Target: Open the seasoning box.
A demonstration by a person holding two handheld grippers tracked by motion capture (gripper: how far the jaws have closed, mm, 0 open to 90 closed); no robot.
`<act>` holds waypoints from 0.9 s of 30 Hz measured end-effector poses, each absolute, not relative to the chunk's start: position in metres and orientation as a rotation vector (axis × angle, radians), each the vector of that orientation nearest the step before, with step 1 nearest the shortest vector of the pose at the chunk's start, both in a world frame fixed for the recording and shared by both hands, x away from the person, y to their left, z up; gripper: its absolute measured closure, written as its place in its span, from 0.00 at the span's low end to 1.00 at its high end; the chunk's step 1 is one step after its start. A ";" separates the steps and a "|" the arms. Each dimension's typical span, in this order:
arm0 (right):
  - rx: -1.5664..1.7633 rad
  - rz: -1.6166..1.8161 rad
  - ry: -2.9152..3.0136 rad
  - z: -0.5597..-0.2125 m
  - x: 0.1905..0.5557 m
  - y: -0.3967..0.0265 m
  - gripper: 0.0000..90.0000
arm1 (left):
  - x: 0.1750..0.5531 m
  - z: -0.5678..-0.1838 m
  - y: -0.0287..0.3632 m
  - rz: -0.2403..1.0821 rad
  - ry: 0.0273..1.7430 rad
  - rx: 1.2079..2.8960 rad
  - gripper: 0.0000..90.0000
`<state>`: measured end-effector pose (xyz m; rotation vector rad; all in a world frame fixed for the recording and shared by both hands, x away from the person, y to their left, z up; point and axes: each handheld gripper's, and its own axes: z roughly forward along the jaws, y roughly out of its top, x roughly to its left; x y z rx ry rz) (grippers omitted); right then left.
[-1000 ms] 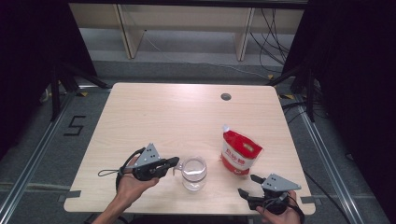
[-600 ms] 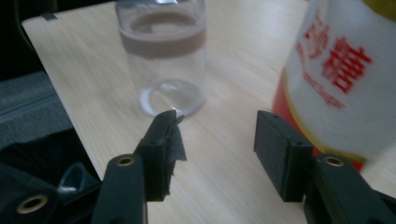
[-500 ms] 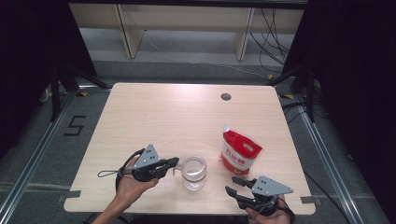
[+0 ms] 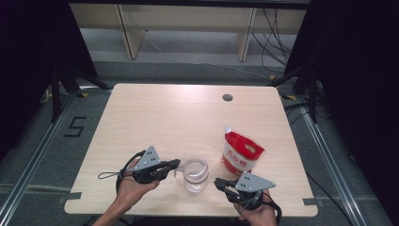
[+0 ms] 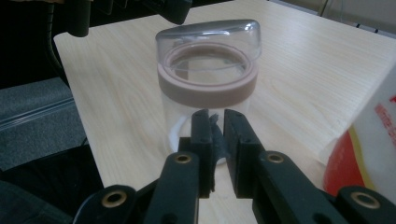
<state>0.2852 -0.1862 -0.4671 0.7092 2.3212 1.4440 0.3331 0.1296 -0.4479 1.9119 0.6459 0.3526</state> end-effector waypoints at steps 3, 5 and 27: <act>0.677 1.435 2.320 -0.466 0.291 -0.180 0.95 | 0.333 -0.448 0.129 0.345 0.654 1.907 0.99; 0.673 1.435 2.324 -0.465 0.292 -0.178 0.95 | 0.333 -0.448 0.129 0.344 0.656 1.907 0.99; 0.621 1.471 2.298 -0.456 0.300 -0.159 0.96 | 0.335 -0.450 0.132 0.345 0.639 1.905 0.95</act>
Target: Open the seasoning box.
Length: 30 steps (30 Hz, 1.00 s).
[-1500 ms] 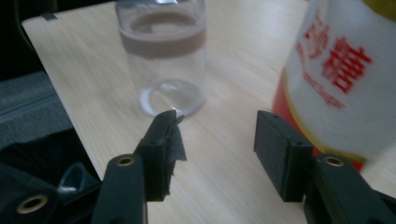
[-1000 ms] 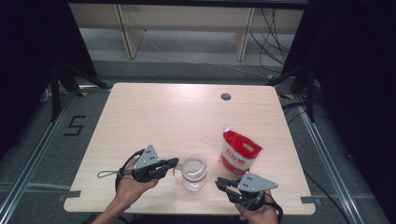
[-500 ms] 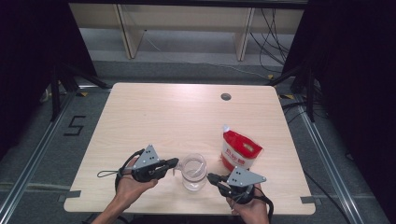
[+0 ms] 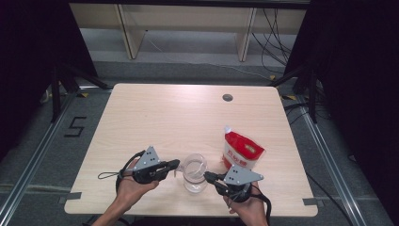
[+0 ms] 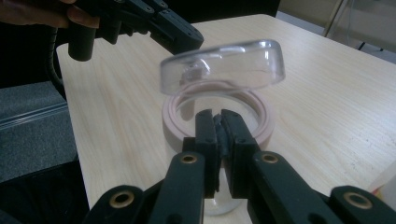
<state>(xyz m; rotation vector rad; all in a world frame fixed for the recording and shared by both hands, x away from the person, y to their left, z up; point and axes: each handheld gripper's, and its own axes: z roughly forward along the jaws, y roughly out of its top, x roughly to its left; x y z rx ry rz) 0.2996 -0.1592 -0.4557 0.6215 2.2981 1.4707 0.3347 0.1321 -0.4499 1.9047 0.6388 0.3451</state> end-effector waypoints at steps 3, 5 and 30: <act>0.606 1.459 2.312 -0.454 0.300 -0.157 0.96 | 0.335 -0.450 0.139 0.337 0.667 1.872 0.87; 0.599 1.458 2.310 -0.453 0.300 -0.157 0.96 | 0.334 -0.450 0.141 0.342 0.666 1.873 0.80; 0.524 1.482 2.268 -0.434 0.304 -0.140 0.94 | 0.302 -0.492 0.162 0.311 0.743 1.985 0.31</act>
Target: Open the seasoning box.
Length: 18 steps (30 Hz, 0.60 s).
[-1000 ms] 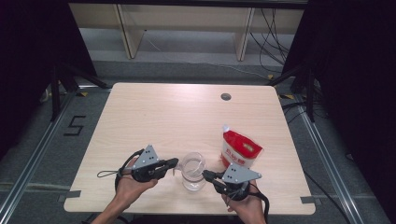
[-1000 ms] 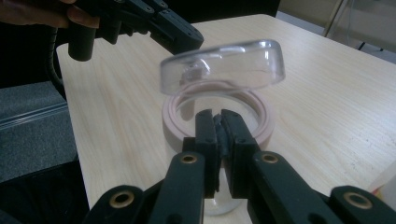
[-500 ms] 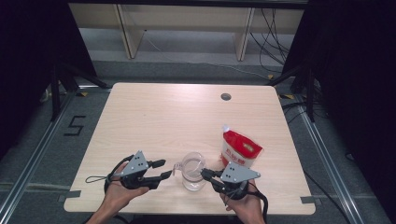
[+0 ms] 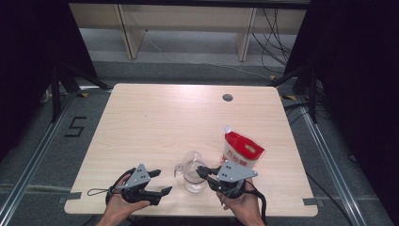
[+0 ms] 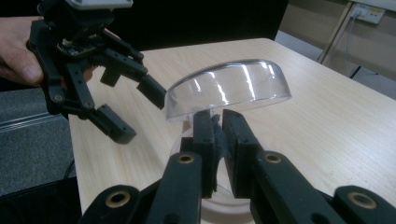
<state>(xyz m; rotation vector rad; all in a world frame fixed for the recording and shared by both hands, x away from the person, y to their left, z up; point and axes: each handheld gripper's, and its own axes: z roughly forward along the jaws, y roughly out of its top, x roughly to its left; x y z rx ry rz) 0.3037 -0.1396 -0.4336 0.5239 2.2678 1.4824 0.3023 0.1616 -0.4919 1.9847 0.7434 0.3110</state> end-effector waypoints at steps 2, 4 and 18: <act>0.522 1.487 2.261 -0.433 0.304 -0.137 0.93 | 0.303 -0.493 0.163 0.315 0.736 1.988 0.31; 0.504 1.484 2.260 -0.430 0.305 -0.133 0.93 | 0.303 -0.494 0.164 0.314 0.746 1.993 0.30; 0.437 1.492 2.279 -0.423 0.308 -0.109 0.92 | 0.304 -0.497 0.164 0.340 0.739 2.013 0.30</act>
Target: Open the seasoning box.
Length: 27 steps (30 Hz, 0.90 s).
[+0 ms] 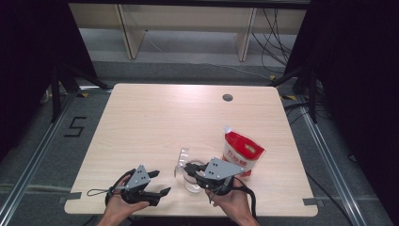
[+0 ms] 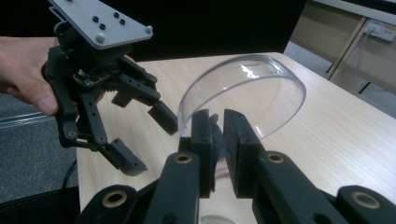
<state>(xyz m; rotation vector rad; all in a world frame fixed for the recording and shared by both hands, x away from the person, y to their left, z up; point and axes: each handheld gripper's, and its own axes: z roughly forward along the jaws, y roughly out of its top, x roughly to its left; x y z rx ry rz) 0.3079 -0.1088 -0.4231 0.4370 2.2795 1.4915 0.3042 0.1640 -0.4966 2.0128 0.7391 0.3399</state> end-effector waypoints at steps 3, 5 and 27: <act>0.437 1.483 2.286 -0.423 0.308 -0.103 0.92 | 0.305 -0.496 0.166 0.346 0.749 2.008 0.28; 0.442 1.487 2.297 -0.423 0.308 -0.101 0.92 | 0.305 -0.496 0.166 0.346 0.761 1.996 0.28; 0.502 1.520 2.236 -0.431 0.307 -0.136 0.81 | 0.301 -0.494 0.165 0.304 0.765 1.980 0.19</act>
